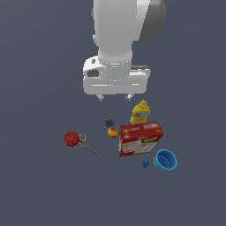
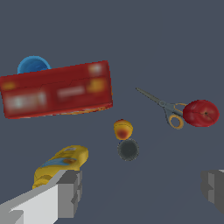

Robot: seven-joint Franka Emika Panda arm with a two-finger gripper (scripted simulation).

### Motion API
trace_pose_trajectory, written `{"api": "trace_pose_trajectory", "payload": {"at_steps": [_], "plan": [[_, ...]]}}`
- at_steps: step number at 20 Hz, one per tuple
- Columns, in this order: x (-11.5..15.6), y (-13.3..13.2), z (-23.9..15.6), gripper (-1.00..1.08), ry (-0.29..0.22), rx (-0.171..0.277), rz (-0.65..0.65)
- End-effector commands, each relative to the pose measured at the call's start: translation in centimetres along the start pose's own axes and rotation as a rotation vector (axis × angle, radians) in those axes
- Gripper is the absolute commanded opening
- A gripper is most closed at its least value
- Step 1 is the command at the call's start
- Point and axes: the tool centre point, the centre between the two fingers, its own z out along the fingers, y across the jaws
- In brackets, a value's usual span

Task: Pick up a designated object from a clutter of objects.

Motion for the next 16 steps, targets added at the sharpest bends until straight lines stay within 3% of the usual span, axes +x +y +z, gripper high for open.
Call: {"api": "trace_pose_trajectory", "payload": {"at_steps": [1,16], "plan": [[0.00,0.00,0.00,1.00,0.000,0.000,0.000],[0.33,0.55,0.94,1.00,0.001,0.006,0.019]]}}
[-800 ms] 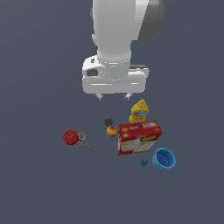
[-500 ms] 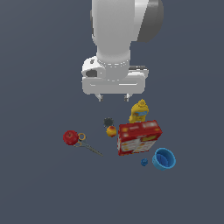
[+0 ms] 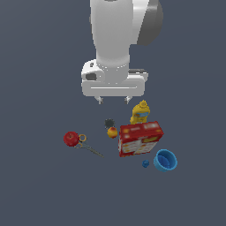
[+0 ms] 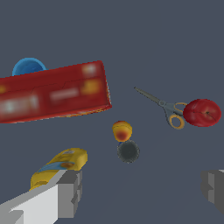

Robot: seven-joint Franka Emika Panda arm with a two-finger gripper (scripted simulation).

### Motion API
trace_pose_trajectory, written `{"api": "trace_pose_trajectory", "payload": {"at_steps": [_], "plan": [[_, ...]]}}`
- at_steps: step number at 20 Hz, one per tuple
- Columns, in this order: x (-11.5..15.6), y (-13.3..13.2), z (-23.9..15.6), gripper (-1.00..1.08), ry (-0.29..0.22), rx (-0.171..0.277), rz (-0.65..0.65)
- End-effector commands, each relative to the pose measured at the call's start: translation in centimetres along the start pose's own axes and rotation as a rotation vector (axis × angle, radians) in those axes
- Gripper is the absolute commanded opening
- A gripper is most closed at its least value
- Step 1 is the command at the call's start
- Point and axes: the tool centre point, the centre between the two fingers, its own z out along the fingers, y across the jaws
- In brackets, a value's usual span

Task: Pick up a designated object from a clutter of objects.

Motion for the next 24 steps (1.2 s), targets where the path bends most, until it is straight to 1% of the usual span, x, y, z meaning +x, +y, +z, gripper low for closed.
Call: {"api": "trace_pose_trajectory", "payload": {"at_steps": [1,7,12,24], "plan": [[0.1,0.1,0.2,1.00,0.000,0.000,-0.006],[0.9,0.8,1.3,1.00,0.001,-0.003,-0.050],[2.0,1.9,2.8,1.00,0.002,-0.006,-0.114],[5.2,5.9,9.1,1.00,0.005,-0.016,-0.345]]}}
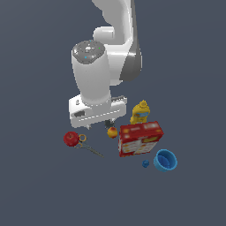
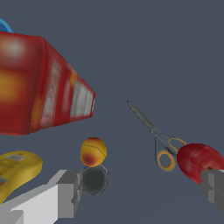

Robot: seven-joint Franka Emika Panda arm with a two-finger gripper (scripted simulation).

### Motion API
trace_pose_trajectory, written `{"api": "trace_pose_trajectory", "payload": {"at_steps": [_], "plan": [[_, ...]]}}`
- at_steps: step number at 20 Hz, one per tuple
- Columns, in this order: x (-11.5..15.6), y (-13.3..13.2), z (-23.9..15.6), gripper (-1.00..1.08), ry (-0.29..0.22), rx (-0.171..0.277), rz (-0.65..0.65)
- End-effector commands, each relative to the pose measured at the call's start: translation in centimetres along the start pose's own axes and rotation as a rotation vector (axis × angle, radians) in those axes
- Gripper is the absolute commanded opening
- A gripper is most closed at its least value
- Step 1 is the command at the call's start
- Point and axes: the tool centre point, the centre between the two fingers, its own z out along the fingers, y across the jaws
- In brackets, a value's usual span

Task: Pick up a designated object from a clutter of objects.

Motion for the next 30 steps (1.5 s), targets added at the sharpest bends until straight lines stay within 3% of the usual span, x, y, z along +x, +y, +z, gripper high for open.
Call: {"api": "trace_pose_trajectory", "payload": {"at_steps": [1,18,30], "plan": [[0.3,1.0,1.5,1.00,0.001,-0.002,-0.052],[0.6,7.4,11.7,1.00,0.004,-0.009,-0.388],[0.1,9.4,15.4,1.00,0.006,-0.010,-0.500]]}}
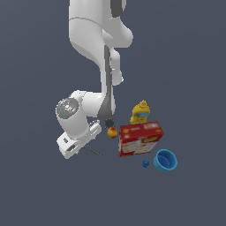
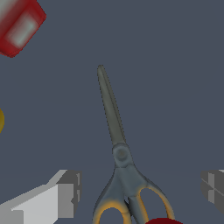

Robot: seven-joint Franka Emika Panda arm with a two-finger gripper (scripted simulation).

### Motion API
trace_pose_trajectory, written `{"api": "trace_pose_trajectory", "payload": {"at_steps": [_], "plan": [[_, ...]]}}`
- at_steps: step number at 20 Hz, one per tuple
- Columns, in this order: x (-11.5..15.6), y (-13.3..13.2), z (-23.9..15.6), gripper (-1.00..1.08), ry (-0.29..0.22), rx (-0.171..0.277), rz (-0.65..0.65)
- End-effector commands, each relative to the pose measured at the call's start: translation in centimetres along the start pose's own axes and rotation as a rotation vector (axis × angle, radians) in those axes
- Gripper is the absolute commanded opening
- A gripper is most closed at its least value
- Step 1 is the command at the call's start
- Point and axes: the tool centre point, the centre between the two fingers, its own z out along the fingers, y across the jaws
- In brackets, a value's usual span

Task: Pick up a designated object from a clutter of objects.

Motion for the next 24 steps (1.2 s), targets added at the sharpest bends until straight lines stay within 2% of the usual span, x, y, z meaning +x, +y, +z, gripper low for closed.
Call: {"api": "trace_pose_trajectory", "payload": {"at_steps": [1,8,17,22,23,24], "plan": [[-0.1,0.1,0.3,1.00,0.001,-0.001,-0.011],[-0.1,0.1,0.9,1.00,0.000,0.000,-0.010],[-0.2,0.0,4.8,1.00,0.001,-0.001,-0.013],[-0.1,0.2,5.4,1.00,0.001,-0.001,-0.013],[-0.1,0.2,5.4,-1.00,0.001,-0.001,-0.013],[-0.1,0.2,5.4,-1.00,0.001,-0.001,-0.013]]}}
